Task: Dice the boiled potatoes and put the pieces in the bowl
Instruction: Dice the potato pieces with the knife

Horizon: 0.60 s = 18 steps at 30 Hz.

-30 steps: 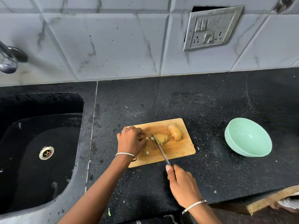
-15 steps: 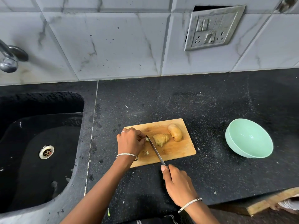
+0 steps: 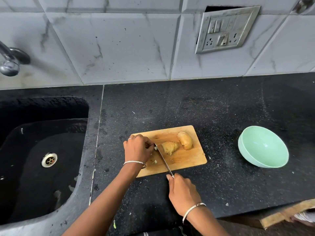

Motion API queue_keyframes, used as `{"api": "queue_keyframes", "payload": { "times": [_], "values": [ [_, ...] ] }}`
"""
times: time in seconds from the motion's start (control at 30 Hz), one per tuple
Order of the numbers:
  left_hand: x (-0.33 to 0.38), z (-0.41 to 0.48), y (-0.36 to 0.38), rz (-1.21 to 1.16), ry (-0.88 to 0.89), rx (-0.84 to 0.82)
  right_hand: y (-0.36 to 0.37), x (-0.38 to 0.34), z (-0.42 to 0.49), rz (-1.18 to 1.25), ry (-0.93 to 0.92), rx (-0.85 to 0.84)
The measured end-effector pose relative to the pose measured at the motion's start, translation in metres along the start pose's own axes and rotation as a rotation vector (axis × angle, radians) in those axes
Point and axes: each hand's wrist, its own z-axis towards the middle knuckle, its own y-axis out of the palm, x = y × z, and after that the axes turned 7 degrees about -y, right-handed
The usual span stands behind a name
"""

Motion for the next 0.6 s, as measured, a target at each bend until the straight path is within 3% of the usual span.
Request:
{"api": "queue_keyframes", "payload": {
  "times": [0.2, 0.3, 0.47, 0.6],
  "values": [
    [0.002, 0.006, -0.001, 0.002, -0.024, -0.014, -0.017, 0.017, 0.007, 0.36, 0.056, -0.131],
    [0.002, 0.008, -0.003, 0.04, -0.011, -0.007, -0.019, 0.026, -0.002, 0.26, -0.009, -0.137],
    [-0.001, 0.006, -0.011, 0.102, 0.023, -0.054, -0.015, 0.033, -0.004, 0.117, -0.079, -0.009],
    [0.0, 0.004, -0.014, 0.102, 0.137, -0.091, -0.006, 0.032, 0.001, 0.069, -0.091, 0.036]
  ]
}}
